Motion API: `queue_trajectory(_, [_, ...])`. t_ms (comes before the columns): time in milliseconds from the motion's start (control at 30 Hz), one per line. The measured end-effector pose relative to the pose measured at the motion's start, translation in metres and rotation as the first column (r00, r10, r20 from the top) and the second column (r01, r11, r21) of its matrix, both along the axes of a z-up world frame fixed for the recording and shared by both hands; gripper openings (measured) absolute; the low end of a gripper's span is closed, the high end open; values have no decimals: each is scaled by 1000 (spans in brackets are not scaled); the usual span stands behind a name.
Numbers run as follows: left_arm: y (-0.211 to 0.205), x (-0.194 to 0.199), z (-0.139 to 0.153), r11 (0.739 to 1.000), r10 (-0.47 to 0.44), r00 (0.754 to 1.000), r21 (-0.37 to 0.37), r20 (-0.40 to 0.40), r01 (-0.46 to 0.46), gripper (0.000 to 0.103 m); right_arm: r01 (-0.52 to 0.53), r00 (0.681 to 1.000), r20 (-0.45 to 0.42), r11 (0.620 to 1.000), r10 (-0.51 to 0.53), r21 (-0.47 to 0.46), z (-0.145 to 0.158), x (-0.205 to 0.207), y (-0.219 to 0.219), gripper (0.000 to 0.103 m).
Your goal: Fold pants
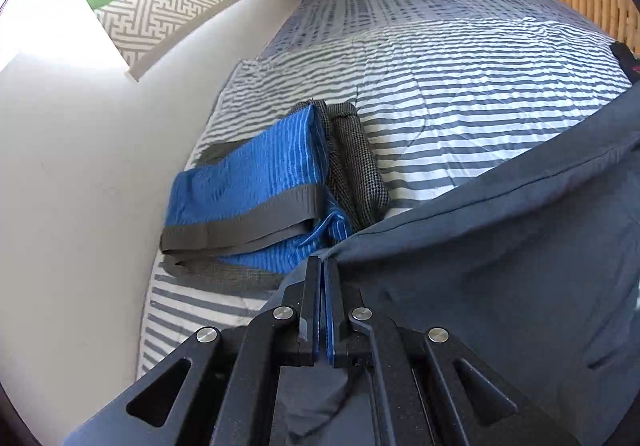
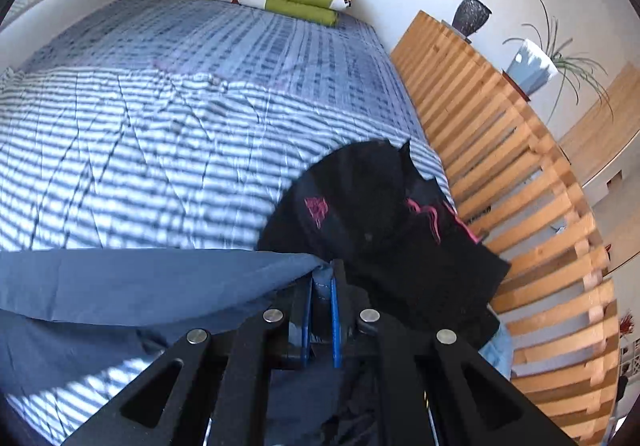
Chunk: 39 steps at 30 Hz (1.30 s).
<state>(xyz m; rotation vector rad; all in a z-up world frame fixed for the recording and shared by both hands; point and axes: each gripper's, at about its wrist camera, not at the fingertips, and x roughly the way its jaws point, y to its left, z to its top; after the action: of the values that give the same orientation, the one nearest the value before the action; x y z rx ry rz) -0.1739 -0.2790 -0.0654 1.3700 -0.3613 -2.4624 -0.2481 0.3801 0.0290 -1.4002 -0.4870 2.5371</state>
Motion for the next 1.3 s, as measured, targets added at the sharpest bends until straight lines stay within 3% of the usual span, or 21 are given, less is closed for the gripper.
queue_trajectory(267, [14, 78, 48, 999, -20, 998, 28, -61, 22, 1, -31, 997, -72, 996, 24, -88, 56, 100, 49, 7])
queue_trajectory(400, [36, 129, 51, 998, -55, 997, 23, -51, 56, 1, -51, 994, -99, 993, 40, -106, 61, 170, 70, 7])
queue_trajectory(533, [54, 181, 33, 996, -72, 997, 42, -6, 73, 1, -49, 995, -97, 993, 38, -107, 40, 242, 89, 7])
queue_trajectory(667, [67, 222, 3, 995, -71, 996, 72, 62, 66, 1, -29, 998, -59, 992, 21, -124, -2, 307, 100, 7])
queue_trajectory(833, [72, 245, -28, 988, -87, 984, 141, 155, 65, 0, -30, 999, -37, 993, 26, -113, -46, 354, 106, 8])
queue_trajectory(867, [73, 248, -34, 990, -79, 982, 127, 172, 58, 0, -32, 999, -18, 993, 30, -114, -53, 360, 107, 8])
queue_trajectory(1000, [73, 260, -26, 989, -61, 987, 139, 151, 40, 3, -27, 999, 20, 991, 30, -133, -71, 387, 117, 9])
queue_trajectory(1133, [91, 271, 2, 979, -69, 995, 195, 70, 54, 3, -63, 995, 51, 940, 85, -337, -75, 410, 138, 18])
queue_trajectory(1233, [137, 266, 20, 965, -193, 981, 188, 36, 183, 4, -52, 997, 29, 873, 76, -484, -71, 421, 154, 20])
queue_trajectory(1300, [183, 256, 26, 935, -307, 951, 193, 29, 296, 11, -8, 999, 32, 845, 30, -535, -69, 420, 164, 26])
